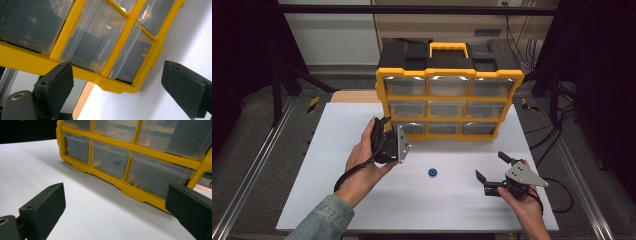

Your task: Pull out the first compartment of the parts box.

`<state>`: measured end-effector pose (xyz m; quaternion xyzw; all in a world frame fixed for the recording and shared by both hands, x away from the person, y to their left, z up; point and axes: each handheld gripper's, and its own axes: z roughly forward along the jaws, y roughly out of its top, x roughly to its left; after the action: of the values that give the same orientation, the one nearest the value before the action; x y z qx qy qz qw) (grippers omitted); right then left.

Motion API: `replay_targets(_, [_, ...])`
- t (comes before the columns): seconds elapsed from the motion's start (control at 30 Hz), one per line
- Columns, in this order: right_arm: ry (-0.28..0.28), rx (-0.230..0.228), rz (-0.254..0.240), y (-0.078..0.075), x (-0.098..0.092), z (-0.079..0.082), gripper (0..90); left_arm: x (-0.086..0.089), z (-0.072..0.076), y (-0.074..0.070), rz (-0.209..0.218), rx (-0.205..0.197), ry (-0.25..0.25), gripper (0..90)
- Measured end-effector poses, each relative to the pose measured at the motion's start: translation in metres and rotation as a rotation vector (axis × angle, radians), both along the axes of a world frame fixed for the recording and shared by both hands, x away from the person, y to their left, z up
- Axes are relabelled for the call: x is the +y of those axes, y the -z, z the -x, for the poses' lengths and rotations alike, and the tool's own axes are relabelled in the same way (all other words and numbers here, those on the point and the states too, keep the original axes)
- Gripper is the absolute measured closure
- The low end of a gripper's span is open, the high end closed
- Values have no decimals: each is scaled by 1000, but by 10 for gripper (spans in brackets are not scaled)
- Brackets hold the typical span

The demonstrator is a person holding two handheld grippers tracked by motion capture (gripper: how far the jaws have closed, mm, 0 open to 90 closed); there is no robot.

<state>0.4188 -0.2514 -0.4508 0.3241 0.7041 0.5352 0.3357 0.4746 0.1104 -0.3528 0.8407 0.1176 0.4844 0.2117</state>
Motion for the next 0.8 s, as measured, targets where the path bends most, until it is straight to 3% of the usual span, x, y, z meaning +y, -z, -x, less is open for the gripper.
replay_targets(0.43, [-1,8,-20,0,-1,0,36,-16,-7,0,-59,28,12,108])
replay_targets(0.67, [2,10,-20,0,-1,0,36,-21,-8,0,-87,-4,5,108])
replay_targets(0.8, [0,10,-16,0,-1,0,36,-22,-8,-2,-90,-42,-6,109])
